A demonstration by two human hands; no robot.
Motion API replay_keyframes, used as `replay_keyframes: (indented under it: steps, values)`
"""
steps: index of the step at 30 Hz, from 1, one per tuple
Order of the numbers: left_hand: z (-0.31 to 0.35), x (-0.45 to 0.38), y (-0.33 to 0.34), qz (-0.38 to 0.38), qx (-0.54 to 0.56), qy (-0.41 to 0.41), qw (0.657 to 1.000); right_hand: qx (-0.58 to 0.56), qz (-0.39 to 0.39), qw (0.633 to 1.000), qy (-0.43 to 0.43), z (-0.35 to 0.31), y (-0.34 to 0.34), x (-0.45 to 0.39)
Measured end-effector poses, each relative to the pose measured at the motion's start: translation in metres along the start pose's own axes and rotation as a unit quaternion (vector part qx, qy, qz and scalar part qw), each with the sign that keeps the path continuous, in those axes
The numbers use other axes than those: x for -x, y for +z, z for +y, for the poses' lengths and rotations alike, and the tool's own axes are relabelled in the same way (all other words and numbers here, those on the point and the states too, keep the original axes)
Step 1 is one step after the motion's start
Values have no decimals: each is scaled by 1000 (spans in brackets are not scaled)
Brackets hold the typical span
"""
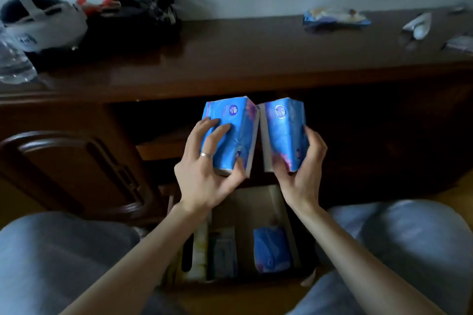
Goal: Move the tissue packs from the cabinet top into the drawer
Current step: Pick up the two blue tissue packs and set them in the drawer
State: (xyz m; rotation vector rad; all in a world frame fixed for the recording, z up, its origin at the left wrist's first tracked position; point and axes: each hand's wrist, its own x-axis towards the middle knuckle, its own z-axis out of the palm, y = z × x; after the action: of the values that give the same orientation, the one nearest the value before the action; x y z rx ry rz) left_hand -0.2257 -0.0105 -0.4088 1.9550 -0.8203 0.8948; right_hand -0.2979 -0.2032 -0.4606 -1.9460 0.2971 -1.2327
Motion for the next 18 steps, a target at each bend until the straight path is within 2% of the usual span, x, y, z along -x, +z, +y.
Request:
replay_keyframes:
  steps: [2,4,7,10,12,14,16,18]
  values:
    - [-10,33,4,-56,-8,-47,997,17,-64,996,58,27,-3,27]
    - [-21,58,14,-144,-26,-160,976,61,-138,977,154,52,1,45]
    - [-53,85,39,-239,-73,-338,907,136,-257,913,288,88,18,63]
    - [-85,116,56,-293,-105,-417,854,154,-320,867,350,118,32,85]
    - [-99,135,63,-306,-121,-451,830,173,-366,836,370,131,43,99]
    - [-106,148,68,-300,-129,-472,819,241,-410,809,345,142,57,112]
    - [-111,157,71,-295,-126,-467,824,302,-414,794,326,148,74,120]
    - [-118,164,71,-298,-120,-464,825,346,-397,795,300,154,92,124]
